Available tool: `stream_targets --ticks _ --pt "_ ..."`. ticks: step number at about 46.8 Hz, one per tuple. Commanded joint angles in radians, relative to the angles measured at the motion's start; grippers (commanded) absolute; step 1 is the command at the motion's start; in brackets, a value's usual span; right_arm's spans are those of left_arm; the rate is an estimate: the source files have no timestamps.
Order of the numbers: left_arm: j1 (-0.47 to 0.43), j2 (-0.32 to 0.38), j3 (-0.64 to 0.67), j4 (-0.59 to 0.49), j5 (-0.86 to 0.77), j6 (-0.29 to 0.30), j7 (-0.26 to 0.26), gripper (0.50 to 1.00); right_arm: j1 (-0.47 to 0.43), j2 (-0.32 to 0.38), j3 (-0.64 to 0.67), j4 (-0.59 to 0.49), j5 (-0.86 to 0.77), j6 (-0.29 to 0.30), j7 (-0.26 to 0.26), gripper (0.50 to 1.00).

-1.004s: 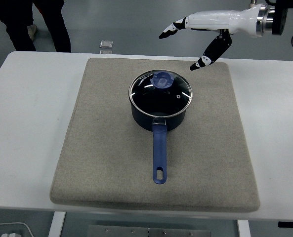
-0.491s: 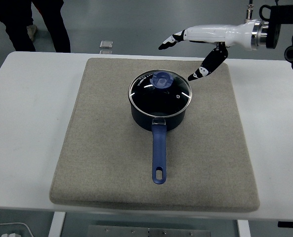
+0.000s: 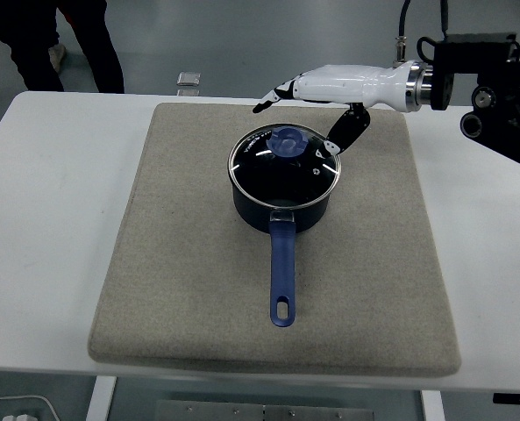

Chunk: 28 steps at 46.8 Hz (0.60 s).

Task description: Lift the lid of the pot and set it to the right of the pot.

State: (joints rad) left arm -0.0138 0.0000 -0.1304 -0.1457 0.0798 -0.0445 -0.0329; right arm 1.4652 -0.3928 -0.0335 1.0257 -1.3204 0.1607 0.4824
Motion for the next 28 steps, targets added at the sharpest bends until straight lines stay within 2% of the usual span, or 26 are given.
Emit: stream_targets --ticks 1,9,22,28 --pt "0.0 0.0 0.0 0.0 0.0 0.0 -0.001 1.0 0.001 0.006 -0.002 -0.003 -0.026 -0.007 0.002 0.903" --pt "0.0 0.0 0.0 0.0 0.0 0.0 -0.001 1.0 0.012 0.003 -0.022 -0.003 -0.072 -0.018 0.013 0.895" --pt "0.0 0.0 0.0 0.0 0.0 0.0 -0.001 1.0 0.033 0.011 -0.057 -0.009 -0.137 -0.084 0.021 0.883" --pt "0.0 0.0 -0.002 0.0 0.0 0.0 0.001 1.0 0.034 0.012 -0.077 -0.009 -0.138 -0.09 0.03 0.883"
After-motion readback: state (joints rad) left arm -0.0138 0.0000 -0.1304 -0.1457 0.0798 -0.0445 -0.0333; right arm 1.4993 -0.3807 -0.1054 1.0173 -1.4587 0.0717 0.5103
